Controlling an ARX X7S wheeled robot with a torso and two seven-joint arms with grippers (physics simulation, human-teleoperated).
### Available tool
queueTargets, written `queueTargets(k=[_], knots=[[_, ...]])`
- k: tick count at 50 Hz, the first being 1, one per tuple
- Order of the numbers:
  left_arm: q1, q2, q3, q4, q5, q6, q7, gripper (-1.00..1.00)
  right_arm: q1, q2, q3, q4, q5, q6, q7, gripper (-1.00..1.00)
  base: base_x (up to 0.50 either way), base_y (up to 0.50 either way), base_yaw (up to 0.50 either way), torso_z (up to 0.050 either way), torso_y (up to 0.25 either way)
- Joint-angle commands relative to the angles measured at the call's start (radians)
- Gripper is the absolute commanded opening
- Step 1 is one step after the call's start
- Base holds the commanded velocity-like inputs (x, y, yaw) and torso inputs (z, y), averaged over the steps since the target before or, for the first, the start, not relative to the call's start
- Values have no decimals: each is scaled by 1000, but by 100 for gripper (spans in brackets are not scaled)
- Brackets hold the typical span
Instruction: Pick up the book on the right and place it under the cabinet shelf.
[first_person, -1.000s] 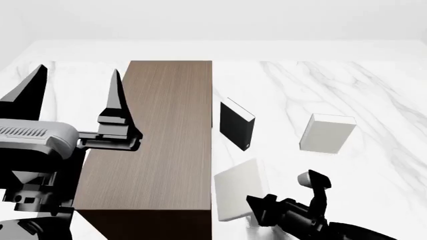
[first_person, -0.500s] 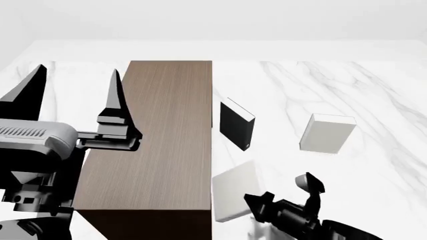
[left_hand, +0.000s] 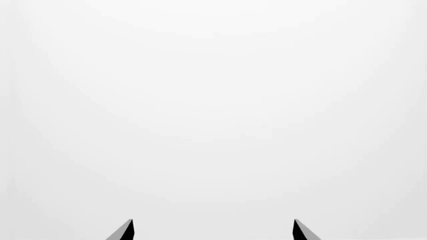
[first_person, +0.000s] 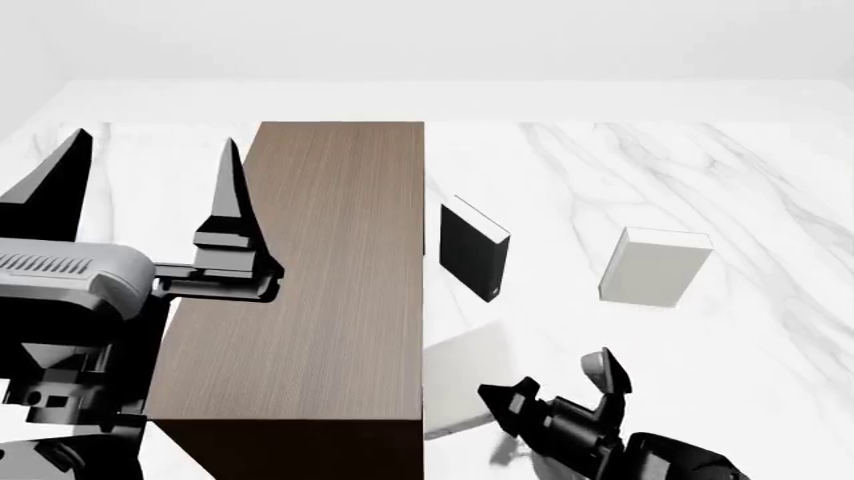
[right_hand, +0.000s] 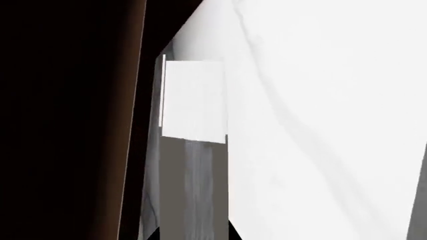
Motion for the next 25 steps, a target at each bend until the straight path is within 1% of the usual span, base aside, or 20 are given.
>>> queueTargets(k=[1, 11, 21, 22, 25], knots=[[0, -5, 1, 2, -4, 2, -6, 100, 12, -54, -89, 134, -108, 19, -9, -100, 0, 0, 3, 0, 0], [-3, -10, -2, 7, -14, -1, -14, 100, 27, -86, -125, 221, -141, 30, -32, -100, 0, 0, 3, 0, 0], [-3, -14, -3, 9, -20, 0, -18, 100, 39, -104, -164, 251, -193, 18, -30, -100, 0, 1, 4, 0, -4], [-3, -14, -3, 9, -21, 1, -18, 100, 37, -101, -166, 240, -197, 15, -23, 100, 11, 3, 5, 0, -12], [-3, -15, -3, 8, -22, 3, -19, 100, 30, -91, -169, 210, -205, 10, -6, 100, 0, 0, 0, 0, -11]])
